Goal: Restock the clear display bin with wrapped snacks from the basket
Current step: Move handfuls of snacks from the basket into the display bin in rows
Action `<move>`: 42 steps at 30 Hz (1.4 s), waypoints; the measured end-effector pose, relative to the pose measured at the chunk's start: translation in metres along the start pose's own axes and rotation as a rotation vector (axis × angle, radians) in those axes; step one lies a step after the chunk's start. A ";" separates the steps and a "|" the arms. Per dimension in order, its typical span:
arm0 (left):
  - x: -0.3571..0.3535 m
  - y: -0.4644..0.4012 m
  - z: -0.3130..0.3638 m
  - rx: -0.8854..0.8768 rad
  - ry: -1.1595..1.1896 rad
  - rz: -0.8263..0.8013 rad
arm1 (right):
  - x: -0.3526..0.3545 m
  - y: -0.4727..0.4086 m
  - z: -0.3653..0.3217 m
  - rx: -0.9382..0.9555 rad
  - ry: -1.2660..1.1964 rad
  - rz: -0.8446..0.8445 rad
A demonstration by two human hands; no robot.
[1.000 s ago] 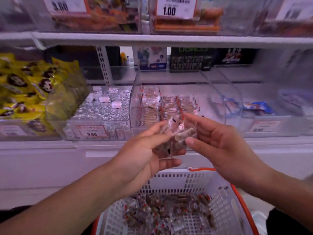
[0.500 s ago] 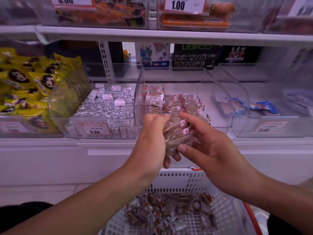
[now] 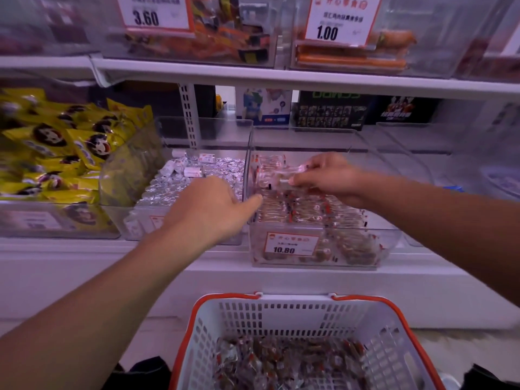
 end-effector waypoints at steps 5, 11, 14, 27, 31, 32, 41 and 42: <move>-0.035 -0.008 0.012 -0.065 -0.019 -0.138 | -0.034 -0.048 0.012 -0.052 0.113 0.100; -0.038 -0.012 0.013 -0.130 -0.018 -0.180 | -0.031 -0.043 -0.010 0.199 0.380 0.227; -0.038 -0.012 0.013 -0.135 -0.011 -0.195 | -0.029 -0.039 -0.012 0.236 0.392 0.262; -0.040 -0.012 0.011 -0.129 0.032 -0.207 | -0.051 -0.054 -0.010 0.138 0.396 0.158; -0.038 -0.012 0.011 -0.135 0.036 -0.193 | -0.053 -0.055 -0.008 0.195 0.440 0.190; -0.038 -0.012 0.011 -0.140 0.035 -0.191 | -0.056 -0.057 -0.008 0.204 0.495 0.180; -0.037 -0.013 0.012 -0.162 0.039 -0.195 | -0.077 -0.067 -0.018 0.394 1.166 -0.133; -0.037 -0.013 0.012 -0.163 0.040 -0.194 | -0.077 -0.067 -0.016 0.397 1.206 -0.142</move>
Point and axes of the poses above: each hand's wrist, its own y-axis away from the middle knuckle, its own x-axis out of the back of the hand, z = x × y, the point moved 10 cm from there along -y, towards the middle knuckle, and after that the axes turned 9 degrees about -x, right-handed, at the moved point
